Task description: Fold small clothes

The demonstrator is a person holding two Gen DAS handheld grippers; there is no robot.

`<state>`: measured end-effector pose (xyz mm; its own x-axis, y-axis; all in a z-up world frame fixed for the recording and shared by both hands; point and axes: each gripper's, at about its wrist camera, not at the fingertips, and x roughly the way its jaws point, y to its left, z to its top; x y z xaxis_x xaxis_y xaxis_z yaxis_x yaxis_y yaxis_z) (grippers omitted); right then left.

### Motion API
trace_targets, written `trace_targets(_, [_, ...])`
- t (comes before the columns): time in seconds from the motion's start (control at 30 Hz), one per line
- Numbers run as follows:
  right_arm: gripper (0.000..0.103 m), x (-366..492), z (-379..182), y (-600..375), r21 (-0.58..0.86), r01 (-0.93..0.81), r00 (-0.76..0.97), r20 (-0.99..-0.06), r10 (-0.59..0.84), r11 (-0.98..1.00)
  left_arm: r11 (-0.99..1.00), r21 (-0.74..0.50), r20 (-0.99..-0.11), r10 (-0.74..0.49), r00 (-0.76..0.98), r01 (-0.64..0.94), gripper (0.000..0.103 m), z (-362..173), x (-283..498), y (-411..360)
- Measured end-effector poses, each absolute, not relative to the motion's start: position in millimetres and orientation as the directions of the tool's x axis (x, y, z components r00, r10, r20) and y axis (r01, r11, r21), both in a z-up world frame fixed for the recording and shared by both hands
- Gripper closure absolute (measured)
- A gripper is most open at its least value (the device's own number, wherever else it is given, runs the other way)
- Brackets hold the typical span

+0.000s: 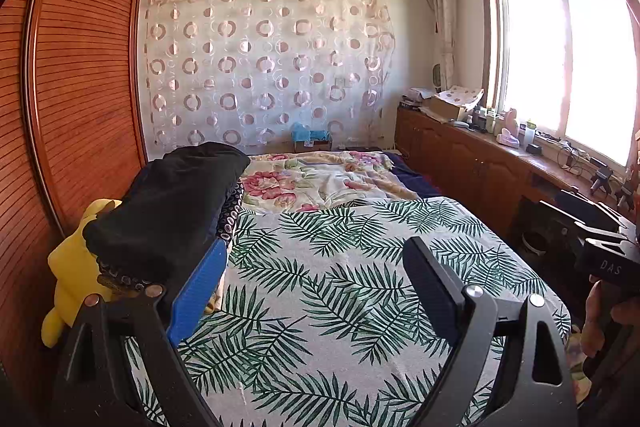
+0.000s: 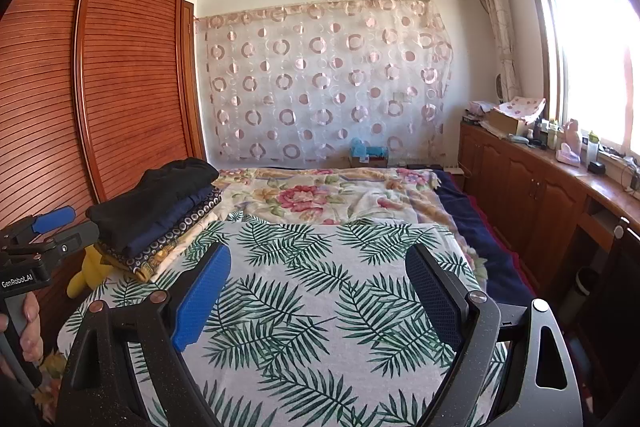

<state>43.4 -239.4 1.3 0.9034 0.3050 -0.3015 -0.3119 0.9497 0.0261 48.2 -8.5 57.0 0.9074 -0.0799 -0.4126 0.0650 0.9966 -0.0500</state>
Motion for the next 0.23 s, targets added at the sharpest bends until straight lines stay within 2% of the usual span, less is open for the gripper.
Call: trace_targets(0.23, [0.013, 45.1, 1.5, -244.7, 0.028, -0.312, 0.903, -0.303, 0.305, 0.950, 0.997, -0.049, -0.411, -0.079, 0.908, 0.064, 0.013, 58.5, 47.4, -9.1])
